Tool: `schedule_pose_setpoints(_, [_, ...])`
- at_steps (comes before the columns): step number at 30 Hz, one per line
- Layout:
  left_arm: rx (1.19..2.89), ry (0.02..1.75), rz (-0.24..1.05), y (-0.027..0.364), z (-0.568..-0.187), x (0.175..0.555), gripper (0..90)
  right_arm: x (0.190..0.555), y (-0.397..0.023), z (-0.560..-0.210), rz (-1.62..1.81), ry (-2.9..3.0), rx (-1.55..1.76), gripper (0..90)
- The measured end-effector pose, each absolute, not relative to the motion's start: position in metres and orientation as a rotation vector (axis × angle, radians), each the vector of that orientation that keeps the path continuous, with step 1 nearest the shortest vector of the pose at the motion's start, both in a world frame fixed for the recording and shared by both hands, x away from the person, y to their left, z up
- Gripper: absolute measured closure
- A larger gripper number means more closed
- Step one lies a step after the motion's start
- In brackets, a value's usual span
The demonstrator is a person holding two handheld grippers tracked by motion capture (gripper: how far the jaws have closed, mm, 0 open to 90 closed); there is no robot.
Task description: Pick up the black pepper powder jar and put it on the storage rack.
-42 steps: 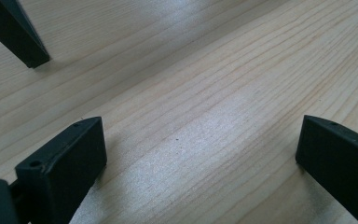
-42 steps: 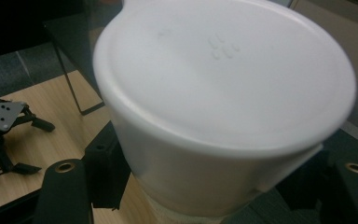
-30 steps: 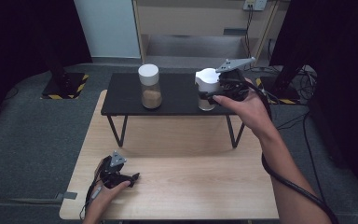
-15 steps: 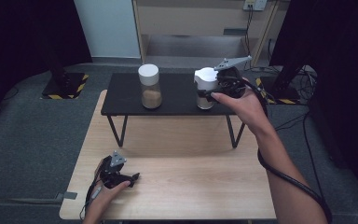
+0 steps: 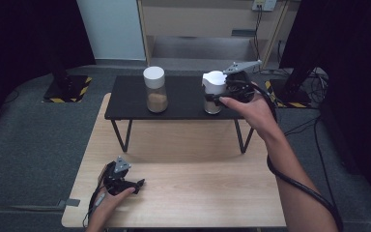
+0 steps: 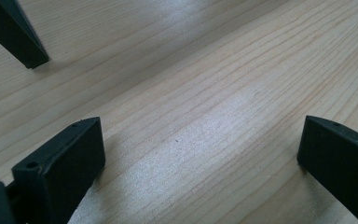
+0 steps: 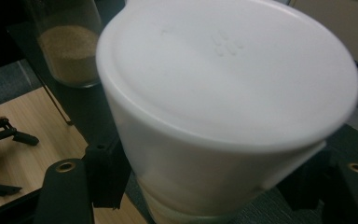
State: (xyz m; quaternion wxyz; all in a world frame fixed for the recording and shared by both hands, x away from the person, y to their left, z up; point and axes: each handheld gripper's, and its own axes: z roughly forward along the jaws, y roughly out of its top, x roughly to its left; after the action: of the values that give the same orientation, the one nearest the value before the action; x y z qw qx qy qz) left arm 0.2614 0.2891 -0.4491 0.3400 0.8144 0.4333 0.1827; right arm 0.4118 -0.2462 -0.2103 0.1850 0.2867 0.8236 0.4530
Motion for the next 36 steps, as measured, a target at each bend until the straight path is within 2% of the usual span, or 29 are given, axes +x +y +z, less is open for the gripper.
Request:
schedule_pose_setpoints(30, [2.118, 1.127, 0.475, 0.2894, -0.4494, 0.2614, 0.0, 0.4088, -0.241, -0.2094, 1.244, 2.31, 0.804, 29.5])
schedule_pose_setpoints(36, [2.119, 1.127, 0.475, 0.2894, -0.4494, 0.2614, 0.0, 0.4053, -0.2405, -0.206, 1.208, 2.323, 0.774, 15.9])
